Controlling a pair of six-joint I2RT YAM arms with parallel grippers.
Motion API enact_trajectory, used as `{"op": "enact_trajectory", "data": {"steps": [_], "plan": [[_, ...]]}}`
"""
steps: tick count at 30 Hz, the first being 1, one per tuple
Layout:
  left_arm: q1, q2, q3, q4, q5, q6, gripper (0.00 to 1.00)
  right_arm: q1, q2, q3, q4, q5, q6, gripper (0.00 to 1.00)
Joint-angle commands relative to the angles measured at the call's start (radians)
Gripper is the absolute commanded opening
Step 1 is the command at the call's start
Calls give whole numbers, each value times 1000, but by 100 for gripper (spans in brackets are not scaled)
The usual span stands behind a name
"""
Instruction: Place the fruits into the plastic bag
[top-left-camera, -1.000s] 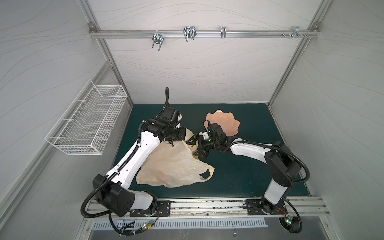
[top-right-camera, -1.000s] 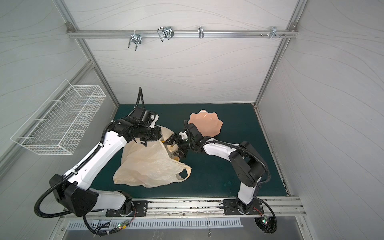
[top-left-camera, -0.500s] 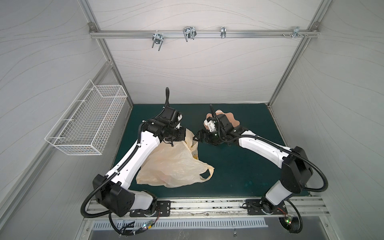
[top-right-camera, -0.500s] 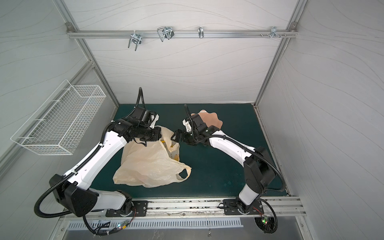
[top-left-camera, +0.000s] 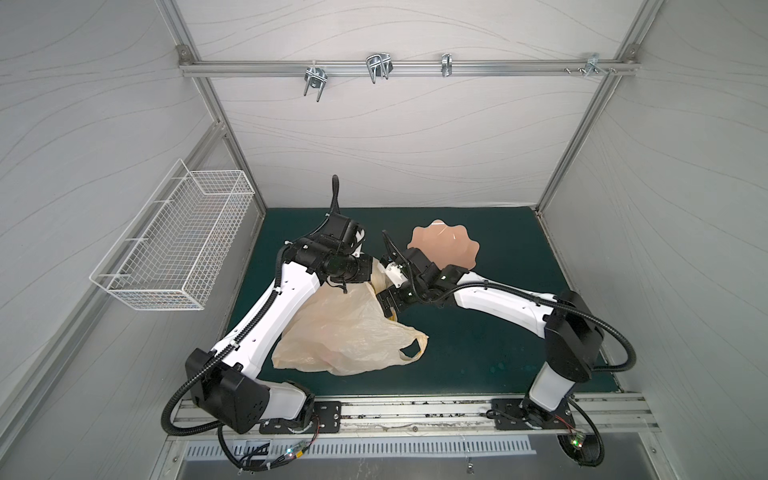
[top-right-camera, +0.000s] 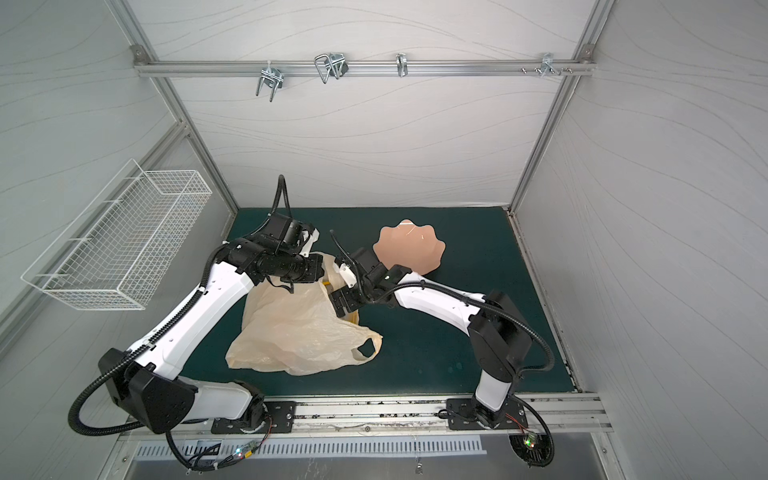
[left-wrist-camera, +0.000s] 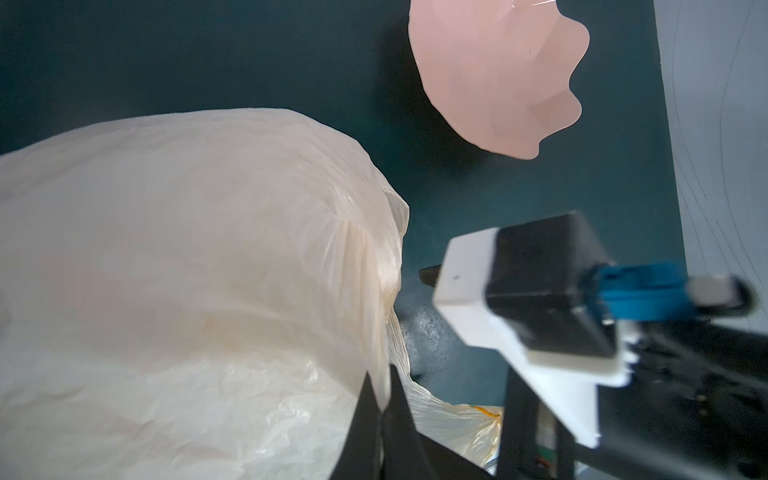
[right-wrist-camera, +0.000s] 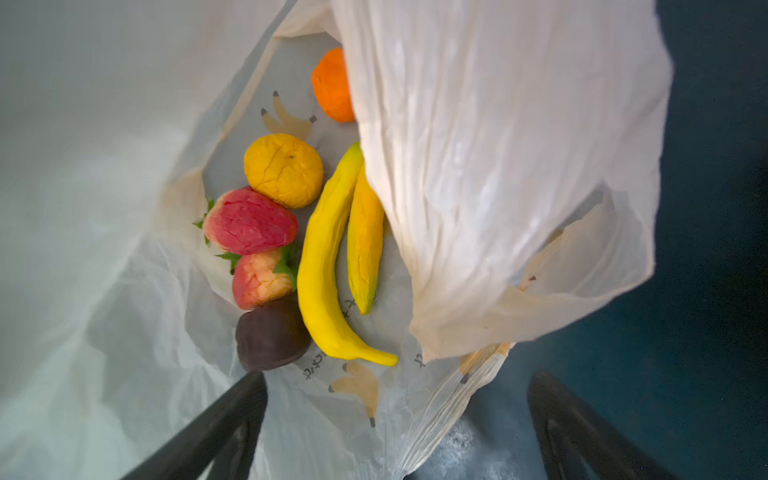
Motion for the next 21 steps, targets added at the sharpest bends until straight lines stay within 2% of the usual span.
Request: {"op": "enact_trajectory", "data": {"steps": [1, 6, 9, 13, 21], "plan": [[-4, -10, 29, 7, 17, 15, 0, 1, 56, 36, 42, 115, -46, 98], [-4, -18, 16, 14, 26, 4, 0, -2, 134, 111, 46, 247, -71, 96], [-3, -22, 10, 14, 24, 2, 0, -5, 183, 193, 3, 340, -100, 91], [-3, -30, -1, 14, 17, 4, 0, -40, 215, 268, -28, 392, -123, 76], [-3, -23, -2, 15, 14, 5, 0, -141, 185, 311, -39, 301, -146, 41]]}}
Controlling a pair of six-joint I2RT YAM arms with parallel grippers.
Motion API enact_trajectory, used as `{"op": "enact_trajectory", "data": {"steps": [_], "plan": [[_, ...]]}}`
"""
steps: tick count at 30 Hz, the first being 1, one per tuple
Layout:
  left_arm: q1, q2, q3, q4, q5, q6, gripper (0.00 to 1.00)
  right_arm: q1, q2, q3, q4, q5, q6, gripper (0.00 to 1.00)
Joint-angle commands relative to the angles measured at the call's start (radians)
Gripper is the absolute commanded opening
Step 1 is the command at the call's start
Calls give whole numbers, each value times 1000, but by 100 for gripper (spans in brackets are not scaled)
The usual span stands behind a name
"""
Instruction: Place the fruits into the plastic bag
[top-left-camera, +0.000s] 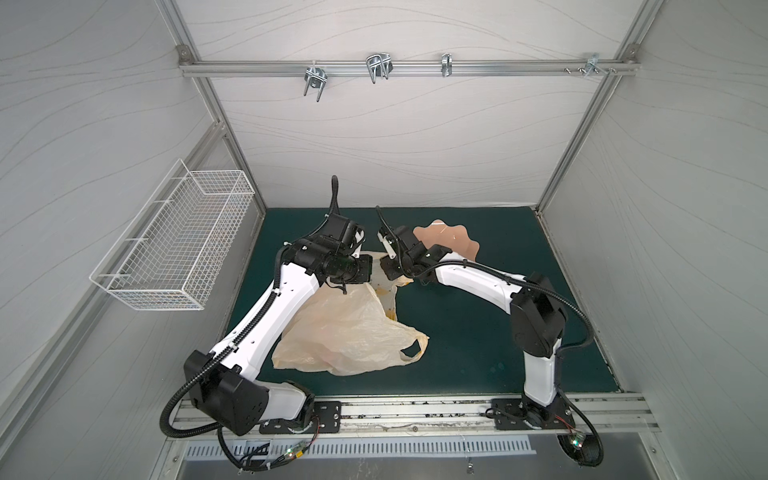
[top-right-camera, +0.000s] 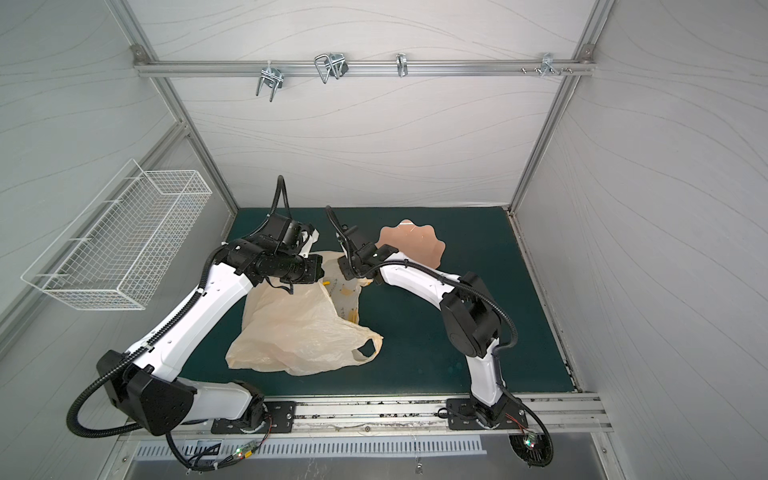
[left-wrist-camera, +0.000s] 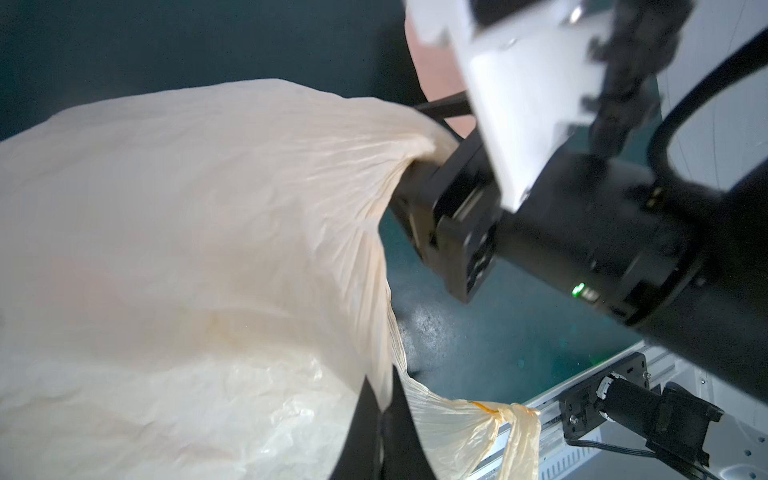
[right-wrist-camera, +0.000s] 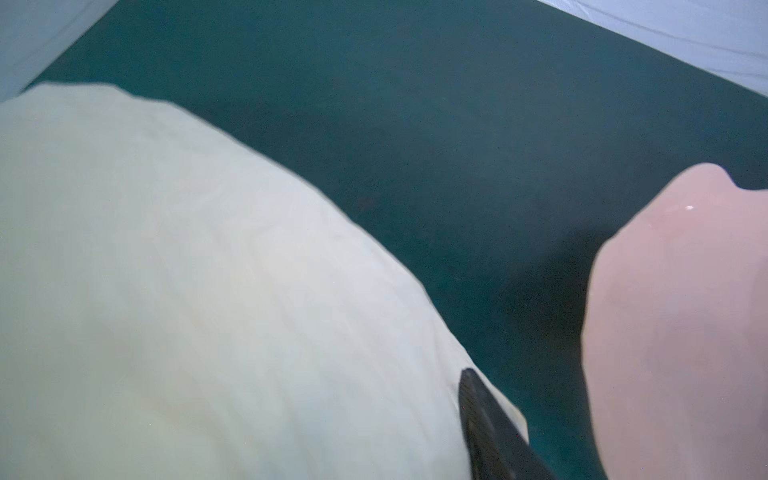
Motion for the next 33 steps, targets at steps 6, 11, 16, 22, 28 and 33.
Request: {"op": "enact_trajectory", "data": {"steps": [6, 11, 16, 22, 28, 33], "plan": [[-3, 2, 15, 19, 1, 7, 0, -69, -66, -13, -32, -159, -32, 28], [-3, 14, 23, 20, -6, 10, 0, -90, -103, -66, -27, -232, -33, 27], [-3, 22, 38, 28, -2, 20, 0, -113, -158, -135, -17, -274, -10, 27], [-15, 19, 110, 66, 89, 59, 39, -135, -182, -155, -14, -366, 32, 9], [-135, -70, 123, 190, 73, 167, 71, -146, -162, -130, -35, -405, 46, 5], [-312, -107, 76, 246, 79, 373, 83, -161, -154, -110, -49, -431, 55, 5]]}}
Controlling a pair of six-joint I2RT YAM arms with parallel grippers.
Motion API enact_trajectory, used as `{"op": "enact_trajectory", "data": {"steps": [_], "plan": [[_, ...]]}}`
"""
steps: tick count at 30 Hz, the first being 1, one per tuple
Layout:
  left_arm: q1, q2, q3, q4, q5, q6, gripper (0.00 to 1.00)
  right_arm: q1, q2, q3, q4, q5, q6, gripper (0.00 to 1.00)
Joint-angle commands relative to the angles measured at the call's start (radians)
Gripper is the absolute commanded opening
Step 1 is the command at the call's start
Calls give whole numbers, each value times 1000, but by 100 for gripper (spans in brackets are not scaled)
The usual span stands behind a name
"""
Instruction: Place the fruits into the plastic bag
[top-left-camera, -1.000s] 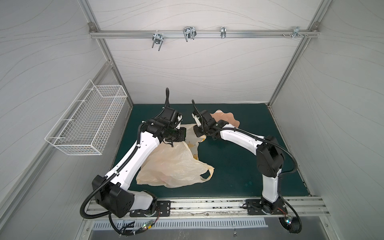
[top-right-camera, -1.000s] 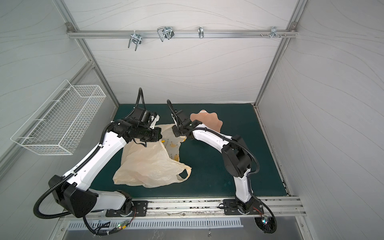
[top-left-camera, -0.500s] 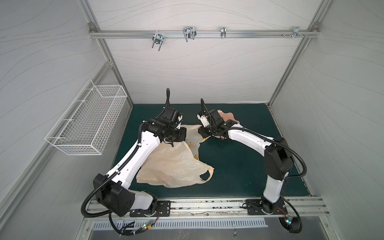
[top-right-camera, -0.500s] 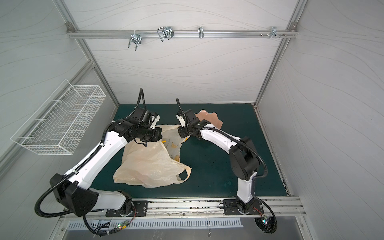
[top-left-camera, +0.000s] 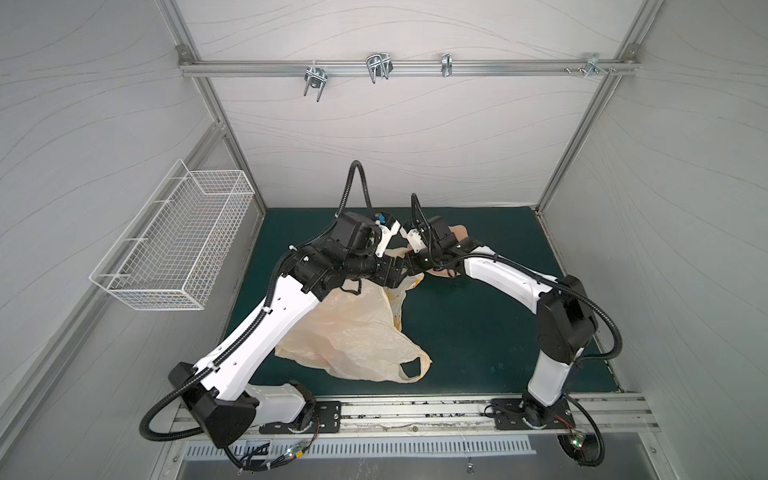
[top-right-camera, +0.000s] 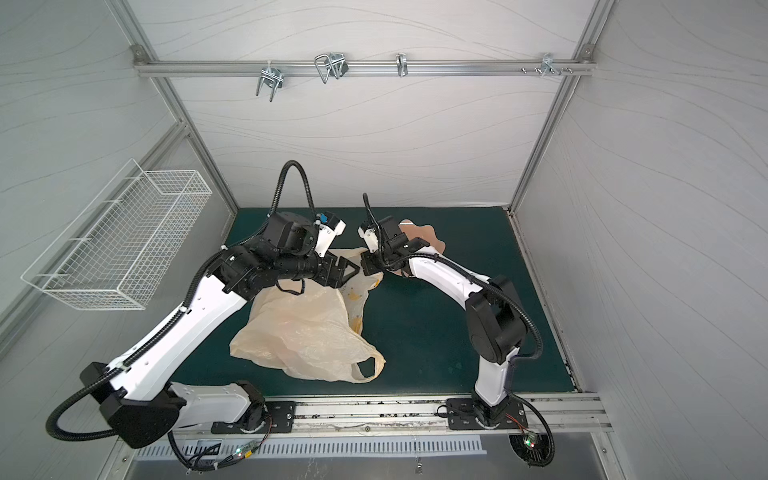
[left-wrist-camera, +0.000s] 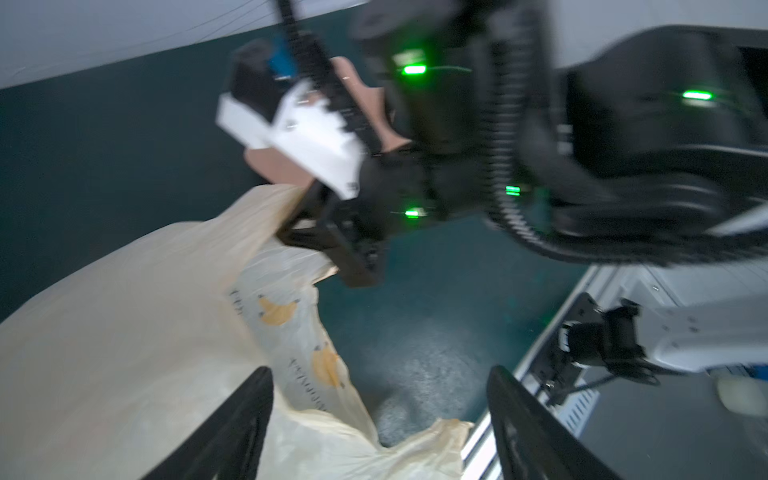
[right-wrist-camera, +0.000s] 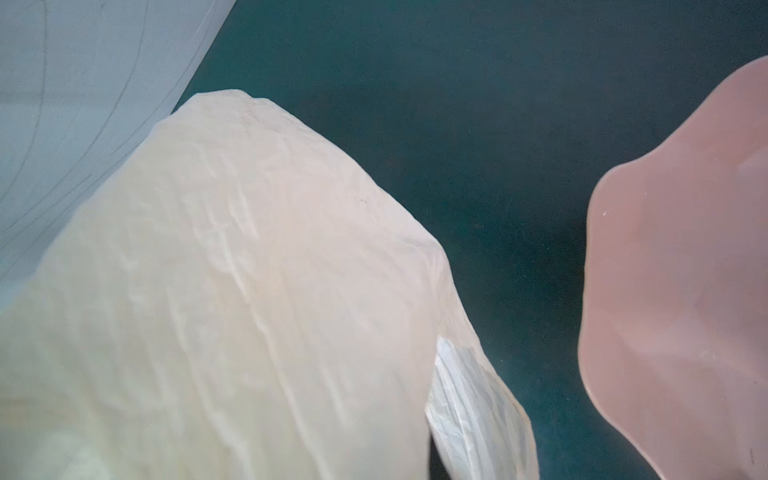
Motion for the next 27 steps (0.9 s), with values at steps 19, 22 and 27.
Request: {"op": "enact_trajectory", "data": {"steps": [19, 22, 27], "plan": [[-298, 242, -34, -238, 162, 515, 80, -25, -4, 63, -46, -70, 17, 4], [-327, 249, -82, -224, 134, 564, 80, -26, 0, 70, -48, -78, 21, 5], [-349, 281, -126, -193, 71, 583, 80, -26, 4, 75, -53, -84, 26, 5]]}}
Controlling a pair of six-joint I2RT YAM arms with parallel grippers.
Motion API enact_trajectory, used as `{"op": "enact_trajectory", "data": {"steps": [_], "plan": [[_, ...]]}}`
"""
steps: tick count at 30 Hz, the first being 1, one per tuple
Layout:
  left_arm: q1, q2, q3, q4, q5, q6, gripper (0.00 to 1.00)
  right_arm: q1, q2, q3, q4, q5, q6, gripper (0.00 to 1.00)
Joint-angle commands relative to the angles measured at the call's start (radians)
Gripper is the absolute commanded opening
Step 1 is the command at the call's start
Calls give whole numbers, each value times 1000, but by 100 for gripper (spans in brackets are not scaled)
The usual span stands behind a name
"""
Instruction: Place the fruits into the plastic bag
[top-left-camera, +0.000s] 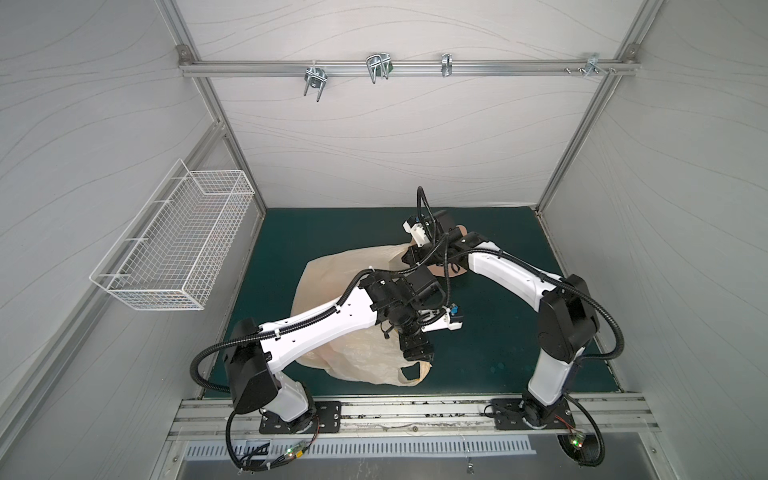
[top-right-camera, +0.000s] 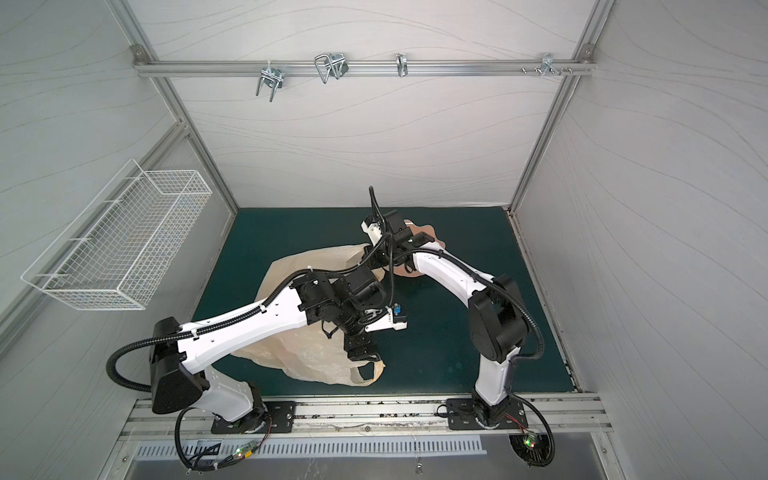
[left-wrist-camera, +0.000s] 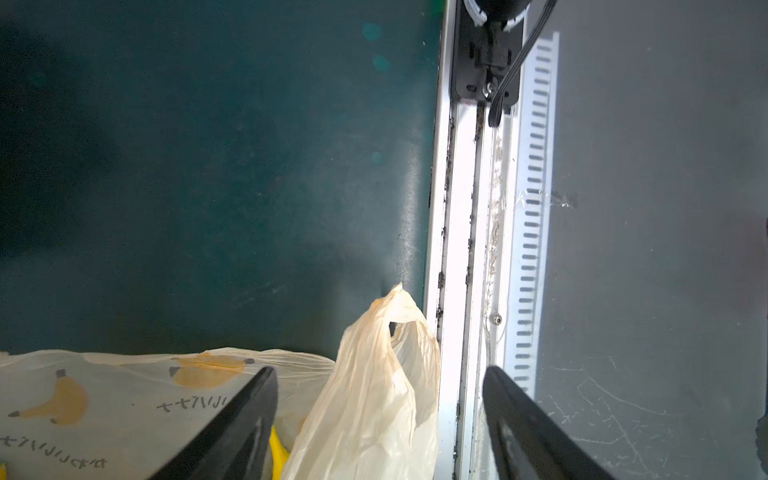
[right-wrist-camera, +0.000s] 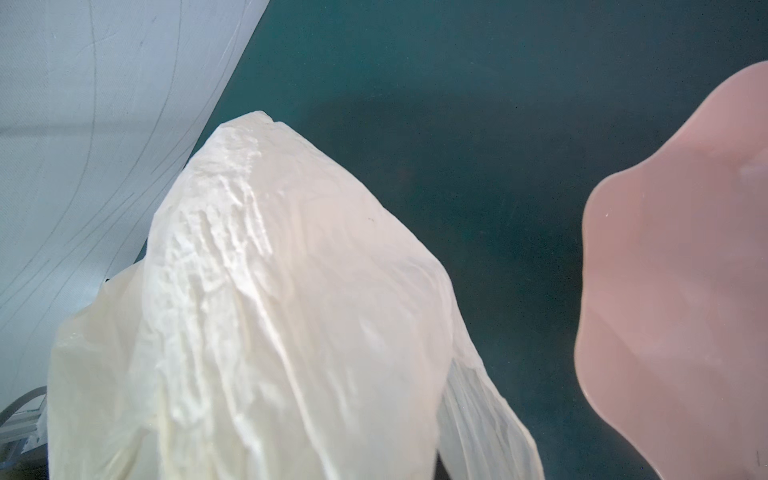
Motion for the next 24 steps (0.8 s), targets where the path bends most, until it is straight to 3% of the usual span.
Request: {"op": "enact_trajectory", "data": {"steps": [1, 17, 20, 24], "plan": [[-13, 41, -20, 17, -28, 58, 80, 2, 2, 39, -26, -21, 1, 5], [-68, 175, -65, -21, -125, 89, 75, 4, 14, 56, -24, -29, 6, 5], [-68, 173, -72, -33, -120, 93, 61, 2, 14, 58, -24, -27, 6, 4], [-66, 167, -68, -54, -127, 98, 29, -6, 15, 60, -26, -30, 6, 4]]}}
